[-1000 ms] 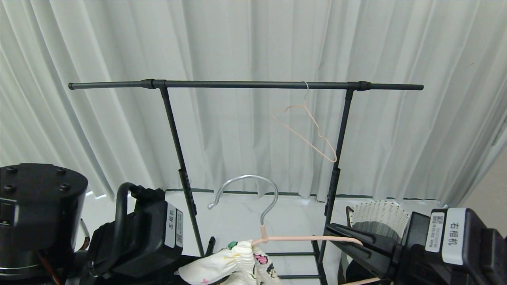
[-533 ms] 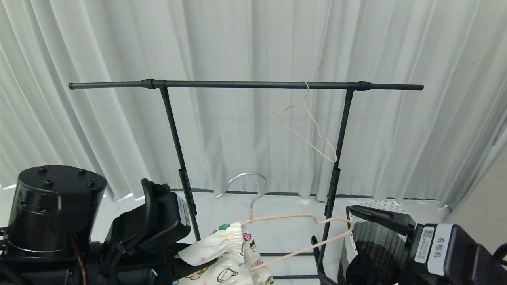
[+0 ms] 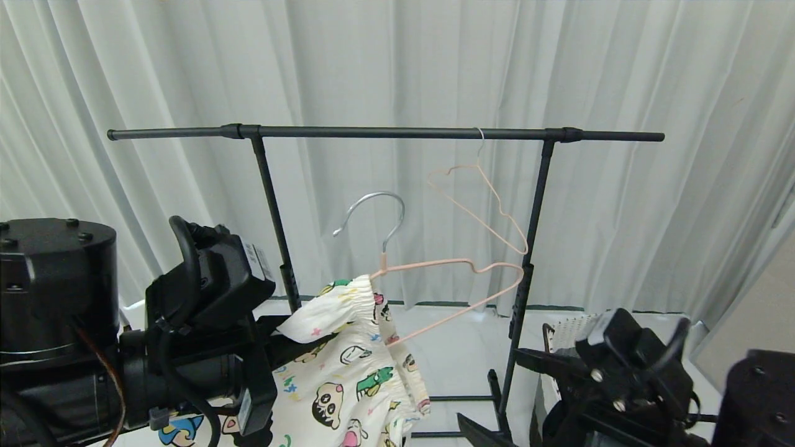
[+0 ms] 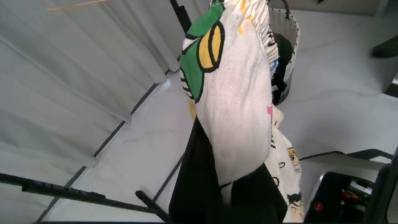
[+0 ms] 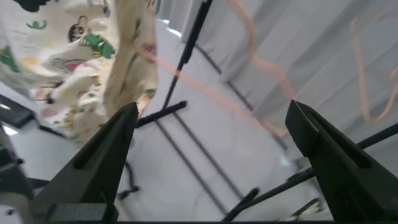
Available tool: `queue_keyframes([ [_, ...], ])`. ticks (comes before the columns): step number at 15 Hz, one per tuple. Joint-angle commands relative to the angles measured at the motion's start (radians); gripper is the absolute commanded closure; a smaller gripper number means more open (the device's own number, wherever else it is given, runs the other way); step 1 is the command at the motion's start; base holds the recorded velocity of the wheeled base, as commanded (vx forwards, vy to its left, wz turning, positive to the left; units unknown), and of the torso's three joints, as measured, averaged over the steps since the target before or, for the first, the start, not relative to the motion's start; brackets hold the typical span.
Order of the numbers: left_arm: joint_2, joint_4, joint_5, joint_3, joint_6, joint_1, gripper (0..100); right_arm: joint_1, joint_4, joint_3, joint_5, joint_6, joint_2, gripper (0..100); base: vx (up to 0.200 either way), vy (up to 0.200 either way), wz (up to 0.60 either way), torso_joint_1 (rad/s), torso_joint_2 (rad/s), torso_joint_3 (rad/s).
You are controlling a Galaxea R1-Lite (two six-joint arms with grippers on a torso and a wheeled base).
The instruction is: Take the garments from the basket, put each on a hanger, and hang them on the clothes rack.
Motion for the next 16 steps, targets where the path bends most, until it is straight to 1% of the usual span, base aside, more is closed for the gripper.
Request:
queue_keyframes([
  [1, -0.014, -0.001, 0.001, -0.001, -0.001, -0.001, 100, -0.006, 0.003, -0.092, -0.004, 0.105, 0.144, 0, 0.000, 0.000, 0.00, 0.000, 0.00, 0.000],
  [2, -0.023, -0.001, -0.001, -0.002, -0.001, -0.004, 100, -0.009, 0.001, -0.101, -0.006, 0.137, 0.180, 0, 0.000, 0.000, 0.00, 0.000, 0.00, 0.000],
  [4, -0.042, -0.001, -0.004, -0.007, -0.001, -0.006, 100, -0.020, 0.001, -0.102, -0.007, 0.156, 0.223, 0, 0.000, 0.000, 0.00, 0.000, 0.00, 0.000],
  [5, -0.066, -0.001, -0.005, -0.011, -0.001, -0.006, 100, -0.043, 0.001, -0.118, -0.021, 0.197, 0.246, 0, 0.000, 0.000, 0.00, 0.000, 0.00, 0.000],
  [6, -0.078, -0.001, -0.005, -0.011, -0.001, -0.006, 100, -0.052, 0.001, -0.125, -0.053, 0.208, 0.265, 0, 0.000, 0.000, 0.00, 0.000, 0.00, 0.000],
  [7, -0.089, -0.001, -0.007, -0.011, -0.001, -0.007, 100, -0.054, 0.001, -0.127, -0.073, 0.208, 0.277, 0, 0.000, 0.000, 0.00, 0.000, 0.00, 0.000],
  [10, -0.112, -0.001, -0.020, -0.002, -0.001, -0.032, 100, -0.046, 0.017, -0.134, -0.078, 0.208, 0.299, 0, 0.000, 0.000, 0.00, 0.000, 0.00, 0.000],
  [13, -0.112, -0.001, -0.020, 0.002, -0.001, -0.046, 100, -0.045, 0.054, -0.134, -0.078, 0.208, 0.299, 0, 0.000, 0.000, 0.00, 0.000, 0.00, 0.000],
  [14, -0.112, -0.001, -0.020, 0.002, -0.002, -0.066, 100, -0.045, 0.067, -0.133, -0.079, 0.208, 0.300, 0, 0.000, 0.000, 0.00, 0.000, 0.00, 0.000],
  [16, -0.112, -0.001, -0.019, 0.002, -0.001, -0.079, 100, -0.045, 0.113, -0.134, -0.108, 0.208, 0.303, 0, 0.000, 0.000, 0.00, 0.000, 0.00, 0.000],
])
